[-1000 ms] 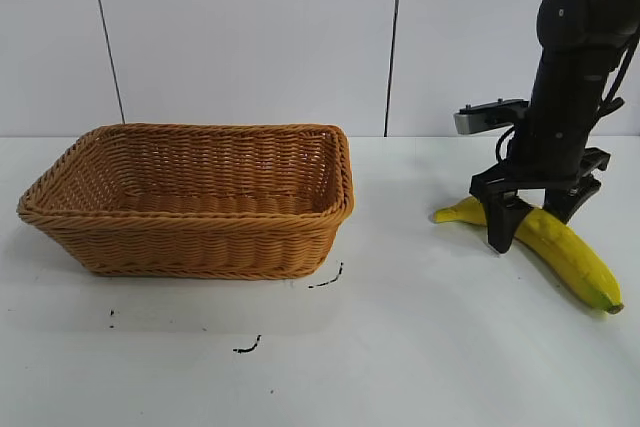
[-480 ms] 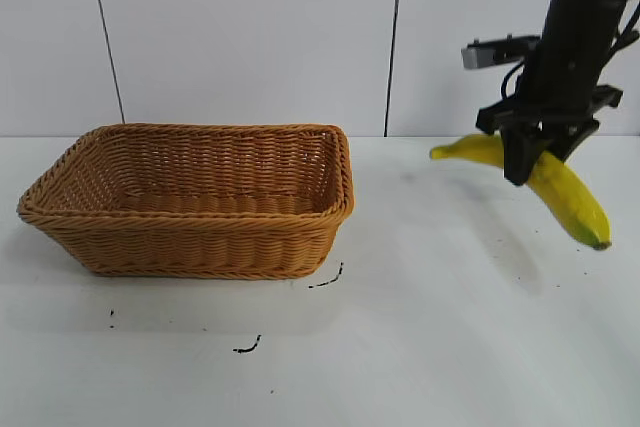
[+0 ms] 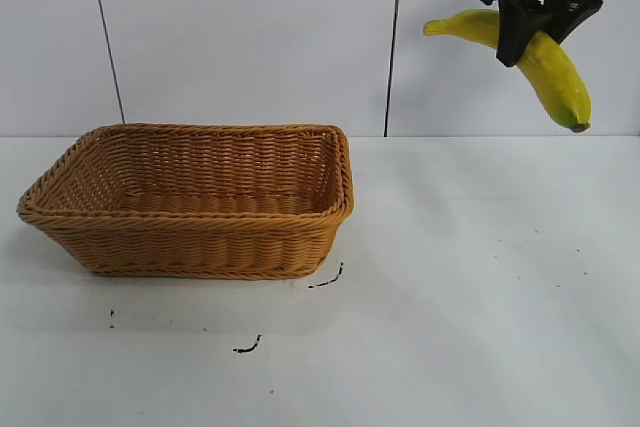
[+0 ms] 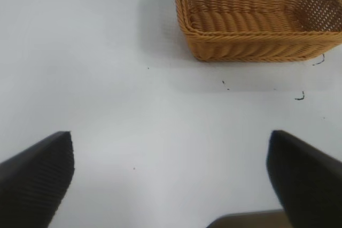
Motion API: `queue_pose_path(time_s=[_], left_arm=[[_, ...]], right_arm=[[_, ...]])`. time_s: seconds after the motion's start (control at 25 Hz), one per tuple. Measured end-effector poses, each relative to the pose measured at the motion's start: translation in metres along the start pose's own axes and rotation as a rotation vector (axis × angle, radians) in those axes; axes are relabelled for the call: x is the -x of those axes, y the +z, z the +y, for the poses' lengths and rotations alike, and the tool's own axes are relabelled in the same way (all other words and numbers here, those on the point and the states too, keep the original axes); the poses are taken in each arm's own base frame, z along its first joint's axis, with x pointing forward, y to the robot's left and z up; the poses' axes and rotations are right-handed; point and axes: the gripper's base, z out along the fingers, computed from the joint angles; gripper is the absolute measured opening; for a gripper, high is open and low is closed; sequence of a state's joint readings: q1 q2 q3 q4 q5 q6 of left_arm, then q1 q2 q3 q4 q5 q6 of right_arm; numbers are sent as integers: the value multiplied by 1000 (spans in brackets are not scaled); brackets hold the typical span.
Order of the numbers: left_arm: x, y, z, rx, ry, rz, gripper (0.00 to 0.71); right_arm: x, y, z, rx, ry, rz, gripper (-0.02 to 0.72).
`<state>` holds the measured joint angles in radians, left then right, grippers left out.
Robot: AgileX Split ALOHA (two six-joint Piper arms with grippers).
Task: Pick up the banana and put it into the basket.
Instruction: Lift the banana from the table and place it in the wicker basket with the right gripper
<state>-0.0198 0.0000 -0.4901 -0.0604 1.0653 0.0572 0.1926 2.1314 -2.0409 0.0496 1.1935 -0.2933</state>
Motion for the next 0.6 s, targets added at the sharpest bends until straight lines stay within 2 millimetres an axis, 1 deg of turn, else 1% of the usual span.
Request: queue_pose_path(time_s=[0.16, 0.32, 0.4, 0.52, 0.6], left_arm=[[0, 0, 0, 0, 0, 0, 695], [0, 0, 0, 0, 0, 0, 695], [0, 0, 0, 0, 0, 0, 695], [0, 0, 0, 0, 0, 0, 695], [0, 0, 0, 0, 0, 0, 695]], right_arm=[[19, 1, 46, 7, -132, -103, 321], [36, -2, 103, 22, -317, -224, 321], [42, -5, 133, 33, -413, -285, 321], [48, -10, 170, 18, -569, -376, 321], [51, -11, 190, -12, -677, -433, 321]])
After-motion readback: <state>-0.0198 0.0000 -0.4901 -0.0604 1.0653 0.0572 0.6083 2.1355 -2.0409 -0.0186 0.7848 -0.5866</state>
